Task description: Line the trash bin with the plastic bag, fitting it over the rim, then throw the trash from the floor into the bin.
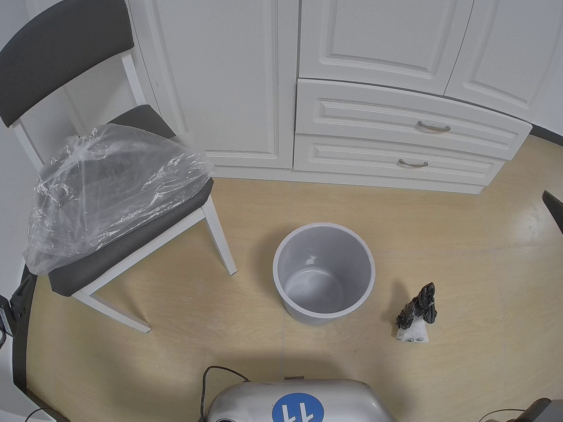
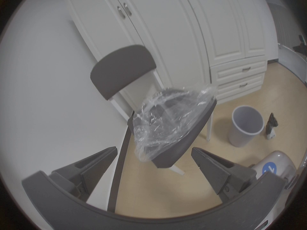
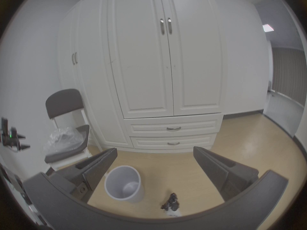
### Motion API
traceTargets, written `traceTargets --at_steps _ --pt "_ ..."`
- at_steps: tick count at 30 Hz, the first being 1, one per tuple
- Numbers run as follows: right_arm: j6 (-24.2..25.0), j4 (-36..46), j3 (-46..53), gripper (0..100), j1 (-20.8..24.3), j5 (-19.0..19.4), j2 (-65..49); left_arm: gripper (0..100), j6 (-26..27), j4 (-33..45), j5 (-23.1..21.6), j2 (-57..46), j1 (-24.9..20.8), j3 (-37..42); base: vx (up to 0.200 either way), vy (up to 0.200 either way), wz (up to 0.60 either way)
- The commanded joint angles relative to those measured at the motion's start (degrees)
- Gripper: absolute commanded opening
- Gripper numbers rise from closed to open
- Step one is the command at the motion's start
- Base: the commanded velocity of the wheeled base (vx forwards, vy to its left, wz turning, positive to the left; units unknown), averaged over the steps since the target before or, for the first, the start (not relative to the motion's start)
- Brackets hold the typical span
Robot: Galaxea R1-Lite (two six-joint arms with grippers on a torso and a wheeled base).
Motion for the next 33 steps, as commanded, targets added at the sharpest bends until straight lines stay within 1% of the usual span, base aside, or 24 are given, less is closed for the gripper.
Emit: traceTargets --at_steps 1,2,3,4,5,6,7,8,9,10,12,14,15,16,18,22,30,33 --pt "4.86 -1.72 -2.99 100 6.50 -4.47 7.10 100 4.65 -0.17 -9.15 6.73 10.65 1.15 0.000 0.000 0.00" --pt "4.94 -1.72 -3.08 100 6.59 -4.56 7.28 100 5.18 -0.17 -9.76 6.73 11.36 1.15 0.000 0.000 0.00" --pt "6.00 -1.81 -2.99 100 6.59 -5.09 8.33 100 7.81 -0.17 -13.19 6.90 15.49 1.59 0.000 0.000 0.00" --pt "6.09 -1.81 -2.99 100 6.59 -5.09 8.42 100 7.90 -0.17 -13.54 6.90 15.84 1.59 0.000 0.000 0.00" --pt "7.84 -1.90 -3.34 100 6.59 -5.18 9.56 100 9.31 -0.35 -18.02 8.66 20.32 1.68 0.000 0.000 0.00" --pt "8.37 -1.81 -3.43 100 6.59 -5.18 9.65 100 9.40 -0.44 -19.43 9.36 21.38 1.68 0.000 0.000 0.00" --pt "9.16 -1.81 -3.78 100 6.59 -5.09 10.09 100 9.66 -1.05 -22.77 11.12 24.01 1.59 0.000 0.000 0.00" --pt "9.43 -1.81 -3.96 100 6.59 -5.09 10.27 100 9.84 -1.67 -24.18 11.91 25.24 1.59 0.000 0.000 0.00" --pt "9.78 -1.81 -4.22 100 6.42 -5.09 10.79 100 10.45 -3.51 -26.81 14.11 27.35 1.77 0.000 0.000 0.00" --pt "9.87 -1.81 -4.31 100 6.42 -5.09 10.88 100 10.63 -3.95 -27.34 14.64 27.79 1.77 0.000 0.000 0.00" --pt "10.66 -1.81 -4.31 100 6.07 -5.00 12.20 100 13.18 -9.05 -31.65 20.44 32.19 2.56 0.000 0.000 0.00" --pt "11.62 -1.81 -4.31 100 6.07 -5.00 13.25 100 14.05 -12.92 -34.20 23.51 34.47 3.26 0.000 0.000 0.00" --pt "12.15 -1.81 -4.31 100 6.07 -4.91 13.78 100 13.97 -14.41 -35.34 24.30 34.82 3.61 0.000 0.000 0.00" --pt "12.15 -1.81 -4.40 100 6.07 -4.91 13.87 100 13.97 -14.59 -35.51 24.39 34.82 3.70 0.000 0.000 0.00" --pt "12.94 -1.81 -4.40 100 6.33 -4.91 15.10 100 13.79 -15.99 -37.62 24.57 35.18 4.05 0.000 0.000 0.00" --pt "13.47 -1.90 -4.48 100 6.68 -4.91 16.51 100 13.88 -16.08 -37.53 24.66 36.67 4.14 0.000 0.000 0.00" --pt "15.84 -1.90 -4.83 100 6.77 -4.56 18.88 100 13.79 -16.52 -36.92 28.61 36.85 3.53 0.000 0.000 0.00" --pt "16.37 -1.98 -4.83 100 6.86 -4.47 19.58 100 13.79 -16.52 -35.78 31.42 36.85 2.65 0.000 0.000 0.00"
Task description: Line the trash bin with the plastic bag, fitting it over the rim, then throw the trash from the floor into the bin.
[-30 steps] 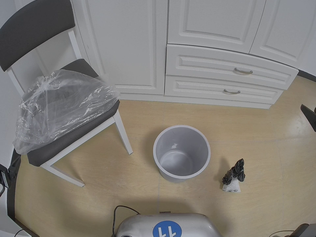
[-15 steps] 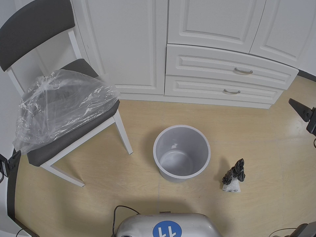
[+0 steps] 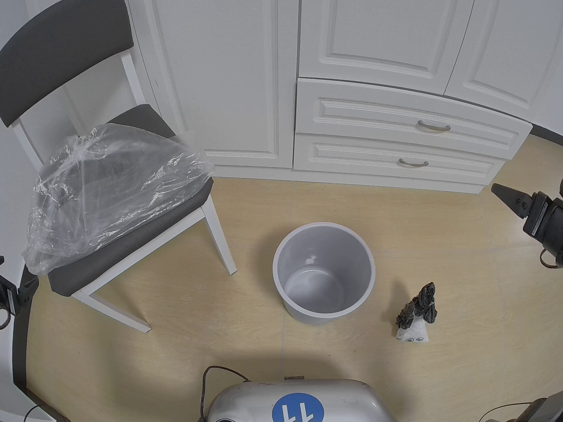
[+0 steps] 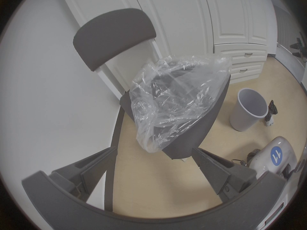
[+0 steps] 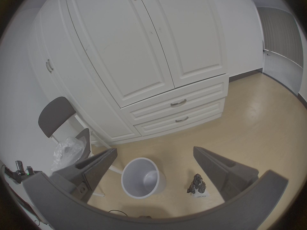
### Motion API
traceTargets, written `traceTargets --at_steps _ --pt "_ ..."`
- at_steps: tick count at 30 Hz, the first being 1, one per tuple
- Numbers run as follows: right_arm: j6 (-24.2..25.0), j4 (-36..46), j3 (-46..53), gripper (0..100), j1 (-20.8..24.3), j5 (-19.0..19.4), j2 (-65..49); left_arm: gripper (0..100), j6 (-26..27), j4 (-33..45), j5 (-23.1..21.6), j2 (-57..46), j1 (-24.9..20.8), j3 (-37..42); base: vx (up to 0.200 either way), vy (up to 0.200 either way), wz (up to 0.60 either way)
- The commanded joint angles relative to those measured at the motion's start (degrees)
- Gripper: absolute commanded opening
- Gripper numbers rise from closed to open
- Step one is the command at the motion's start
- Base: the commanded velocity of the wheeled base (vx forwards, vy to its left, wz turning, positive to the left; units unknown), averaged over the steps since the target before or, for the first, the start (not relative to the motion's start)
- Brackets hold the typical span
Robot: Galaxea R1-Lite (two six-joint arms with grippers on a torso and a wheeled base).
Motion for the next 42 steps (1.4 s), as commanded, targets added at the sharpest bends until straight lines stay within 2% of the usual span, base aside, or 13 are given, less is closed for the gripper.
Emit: traceTargets --at_steps 1,6,15,19,25,29,33,38,42 --pt "0.30 -0.15 -0.09 100 0.13 0.10 1.45 100 -0.12 -0.02 1.36 4.67 0.13 -1.22 0.000 0.000 0.00" --pt "0.92 -2.78 0.17 100 0.30 0.36 1.54 100 -0.82 -0.81 2.33 7.39 0.13 -2.36 0.000 0.000 0.00" --pt "1.00 -3.22 0.43 100 1.36 0.45 0.75 100 -4.95 -8.19 2.68 13.02 -0.22 -2.45 0.000 0.000 0.00" --pt "1.00 -3.22 0.52 100 1.88 0.89 -0.13 100 -6.54 -10.65 4.87 14.60 -0.84 -2.45 0.000 0.000 0.00" --pt "1.09 -3.31 0.52 100 1.88 0.89 -0.39 100 -10.32 -12.85 5.40 17.50 -3.83 -2.71 0.000 0.000 0.00" --pt "1.09 -3.31 0.52 100 1.88 1.59 -1.45 100 -11.72 -15.75 8.04 20.05 -4.88 -2.62 0.000 0.000 0.00" --pt "1.09 -3.31 0.79 100 1.88 3.79 -3.12 100 -15.85 -22.69 11.38 24.71 -6.82 -2.53 0.000 0.000 0.00" --pt "1.09 -3.31 0.79 100 1.88 4.41 -4.17 100 -18.75 -31.83 11.73 29.28 -7.61 -1.74 0.000 0.000 0.00" --pt "1.09 -3.31 0.70 100 1.88 4.41 -4.61 100 -22.53 -35.70 11.47 29.54 -8.40 -1.30 0.000 0.000 0.00"
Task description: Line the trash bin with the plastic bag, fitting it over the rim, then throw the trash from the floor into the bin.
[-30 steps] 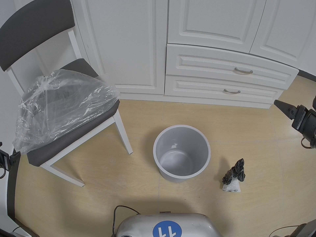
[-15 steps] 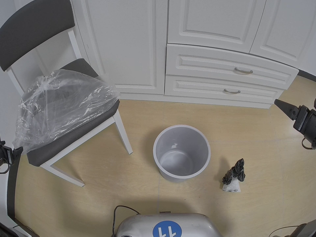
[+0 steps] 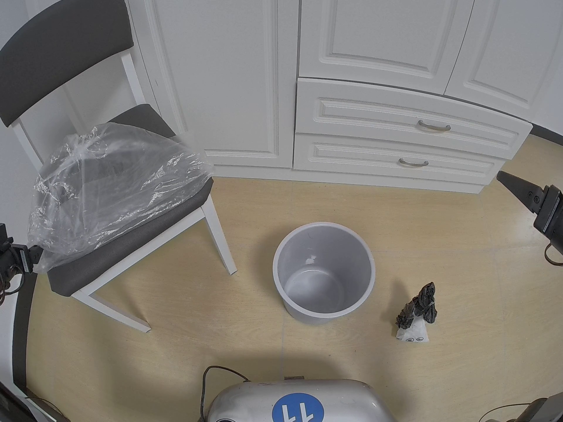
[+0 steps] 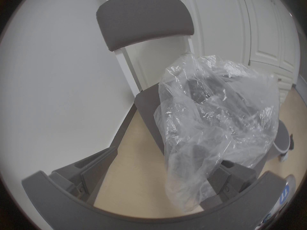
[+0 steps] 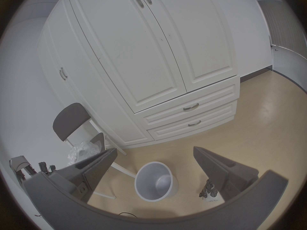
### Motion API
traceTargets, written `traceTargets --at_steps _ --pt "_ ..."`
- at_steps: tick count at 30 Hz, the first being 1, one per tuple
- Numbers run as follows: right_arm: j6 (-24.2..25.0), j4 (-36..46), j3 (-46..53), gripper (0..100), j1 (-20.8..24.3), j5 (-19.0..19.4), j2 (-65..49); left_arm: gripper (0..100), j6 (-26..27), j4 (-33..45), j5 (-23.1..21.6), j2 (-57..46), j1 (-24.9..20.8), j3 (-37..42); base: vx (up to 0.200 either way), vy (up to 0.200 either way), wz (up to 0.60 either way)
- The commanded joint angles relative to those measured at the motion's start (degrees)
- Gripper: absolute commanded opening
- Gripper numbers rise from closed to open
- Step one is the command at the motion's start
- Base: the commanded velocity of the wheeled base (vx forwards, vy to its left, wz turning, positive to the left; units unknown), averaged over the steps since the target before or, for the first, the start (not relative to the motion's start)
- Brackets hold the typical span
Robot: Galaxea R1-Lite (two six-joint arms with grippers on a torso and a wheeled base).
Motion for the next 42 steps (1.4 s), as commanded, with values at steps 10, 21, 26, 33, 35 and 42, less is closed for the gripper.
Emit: traceTargets --at_steps 10,21,26,33,35,42 --pt "-0.02 -0.01 -0.23 100 0.13 0.26 -2.91 100 -10.65 -10.55 -6.41 2.71 -2.29 2.68 0.000 0.000 0.00" --pt "-0.02 -0.01 -0.15 100 0.22 0.26 -2.82 100 -11.53 -15.21 -6.58 -0.02 -1.58 4.70 0.000 0.000 0.00" --pt "-0.02 -0.01 -0.06 100 1.01 0.26 -2.91 100 -8.80 -14.95 -6.67 -2.74 -1.23 6.55 0.000 0.000 0.00" --pt "-0.02 0.08 0.03 100 1.01 0.26 -2.99 100 -3.97 -14.60 -6.93 -2.30 -0.44 8.31 0.000 0.000 0.00" --pt "-0.10 0.08 0.03 100 1.01 0.26 -2.99 100 -3.97 -14.60 -7.29 -2.30 -0.44 8.48 0.000 0.000 0.00" --pt "-0.10 0.08 0.03 100 1.01 0.44 -2.99 100 -3.79 -14.60 -7.46 -1.51 -0.44 8.48 0.000 0.000 0.00"
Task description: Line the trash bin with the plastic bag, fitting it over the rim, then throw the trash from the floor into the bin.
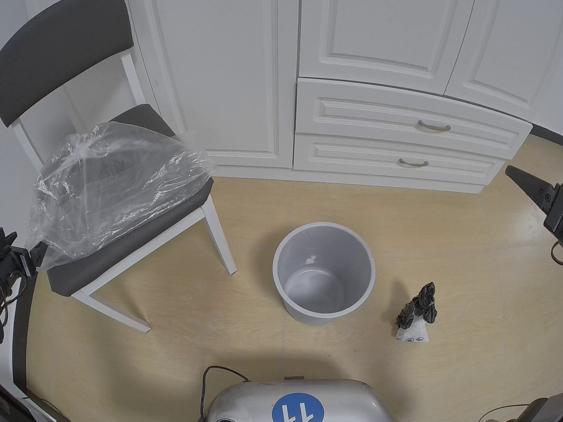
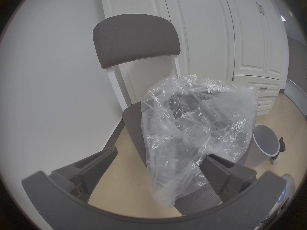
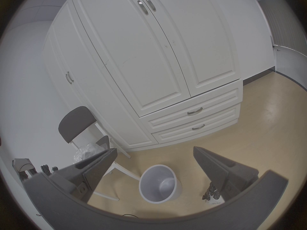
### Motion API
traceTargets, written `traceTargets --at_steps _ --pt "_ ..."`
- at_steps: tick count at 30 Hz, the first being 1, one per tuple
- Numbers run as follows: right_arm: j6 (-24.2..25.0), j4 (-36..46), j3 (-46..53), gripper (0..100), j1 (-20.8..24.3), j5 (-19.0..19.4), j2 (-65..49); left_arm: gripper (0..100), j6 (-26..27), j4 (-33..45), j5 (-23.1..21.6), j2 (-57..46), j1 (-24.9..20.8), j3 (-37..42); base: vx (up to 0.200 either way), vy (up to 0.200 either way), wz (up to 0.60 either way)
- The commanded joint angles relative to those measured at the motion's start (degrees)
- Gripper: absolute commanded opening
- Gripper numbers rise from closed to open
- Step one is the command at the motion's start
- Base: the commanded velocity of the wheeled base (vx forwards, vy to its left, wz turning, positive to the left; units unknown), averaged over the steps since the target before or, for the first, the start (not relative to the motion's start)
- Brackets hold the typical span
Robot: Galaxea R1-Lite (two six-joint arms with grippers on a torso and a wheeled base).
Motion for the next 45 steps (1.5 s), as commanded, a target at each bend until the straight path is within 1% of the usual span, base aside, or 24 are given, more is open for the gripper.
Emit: traceTargets --at_steps 1,4,8,9,11,16,28,34,45 --pt "-0.03 0.00 0.01 100 0.01 0.03 -0.09 100 0.01 0.01 -0.01 0.23 0.11 0.11 0.000 0.000 0.00" --pt "-0.03 0.00 0.01 100 0.01 0.03 -0.09 100 0.27 0.01 -0.01 0.14 0.11 0.11 0.000 0.000 0.00" --pt "-0.03 0.00 0.09 100 0.36 0.03 -0.09 100 2.03 0.10 -0.01 -0.03 0.11 1.16 0.000 0.000 0.00" --pt "-0.03 0.08 0.09 100 0.63 0.03 -0.09 100 4.05 0.18 -0.01 0.14 0.02 1.87 0.000 0.000 0.00" --pt "-0.03 0.08 0.18 100 0.98 0.03 -0.09 100 5.90 0.45 -0.01 0.58 0.02 2.66 0.000 0.000 0.00" --pt "-0.03 0.08 0.18 100 1.24 0.03 -0.09 100 8.62 0.80 -0.01 1.64 0.02 3.45 0.000 0.000 0.00" --pt "-0.03 0.08 0.27 100 1.24 0.03 -0.18 100 8.10 0.71 -0.01 1.55 0.11 2.75 0.000 0.000 0.00" --pt "-0.03 0.08 0.27 100 1.24 0.03 -0.09 100 7.31 0.80 -0.10 1.37 1.25 1.60 0.000 0.000 0.00" --pt "-0.03 0.08 0.62 100 1.33 0.03 -0.09 100 6.95 0.71 -0.19 1.81 1.25 1.34 0.000 0.000 0.00"
